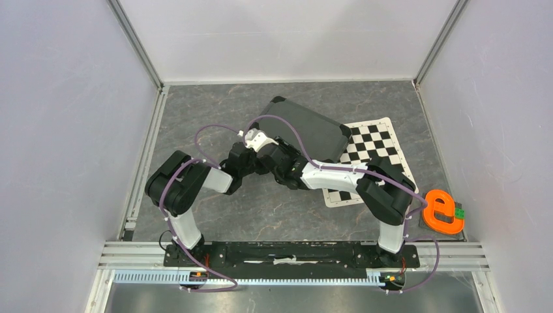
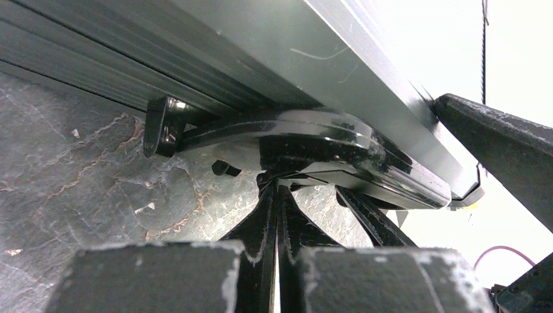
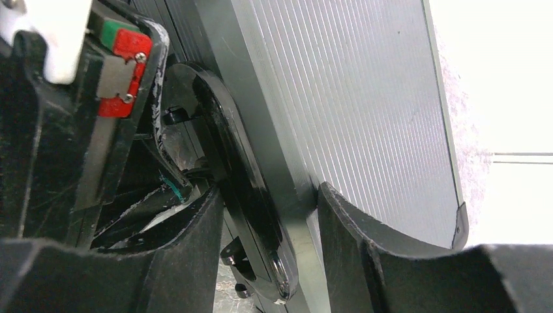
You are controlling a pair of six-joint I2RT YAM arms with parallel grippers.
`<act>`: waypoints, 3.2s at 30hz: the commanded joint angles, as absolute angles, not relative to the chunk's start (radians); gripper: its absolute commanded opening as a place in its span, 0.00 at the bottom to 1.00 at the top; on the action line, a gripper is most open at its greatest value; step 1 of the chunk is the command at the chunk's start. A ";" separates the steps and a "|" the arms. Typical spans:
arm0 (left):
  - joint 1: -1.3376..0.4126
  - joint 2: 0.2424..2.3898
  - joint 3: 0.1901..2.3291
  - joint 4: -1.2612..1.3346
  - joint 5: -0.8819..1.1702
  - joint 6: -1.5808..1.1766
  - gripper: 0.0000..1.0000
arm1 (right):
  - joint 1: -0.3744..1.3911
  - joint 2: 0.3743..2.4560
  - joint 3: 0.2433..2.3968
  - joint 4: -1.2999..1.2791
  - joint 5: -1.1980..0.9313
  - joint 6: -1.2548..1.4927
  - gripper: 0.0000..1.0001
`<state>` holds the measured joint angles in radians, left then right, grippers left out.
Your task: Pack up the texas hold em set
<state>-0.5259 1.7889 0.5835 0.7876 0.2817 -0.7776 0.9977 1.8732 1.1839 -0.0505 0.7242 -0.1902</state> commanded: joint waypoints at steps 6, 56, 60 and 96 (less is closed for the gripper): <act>-0.561 1.820 0.664 0.608 0.146 -0.763 0.02 | 0.969 2.006 1.111 -0.308 0.633 -0.144 0.41; -0.560 1.821 0.639 0.767 0.209 -0.868 0.02 | 0.825 1.850 0.990 -0.182 0.209 -0.098 0.31; -0.560 1.815 0.658 0.702 0.186 -0.846 0.02 | 0.824 1.855 0.991 -0.182 0.219 -0.098 0.31; -0.657 1.658 0.858 0.202 0.099 -0.370 0.02 | 0.710 1.702 0.829 0.037 0.003 -0.001 0.29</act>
<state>-0.5915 1.6794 0.7479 0.3260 0.1776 -0.5697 0.7357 1.6474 0.9245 0.2520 0.0422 -0.0875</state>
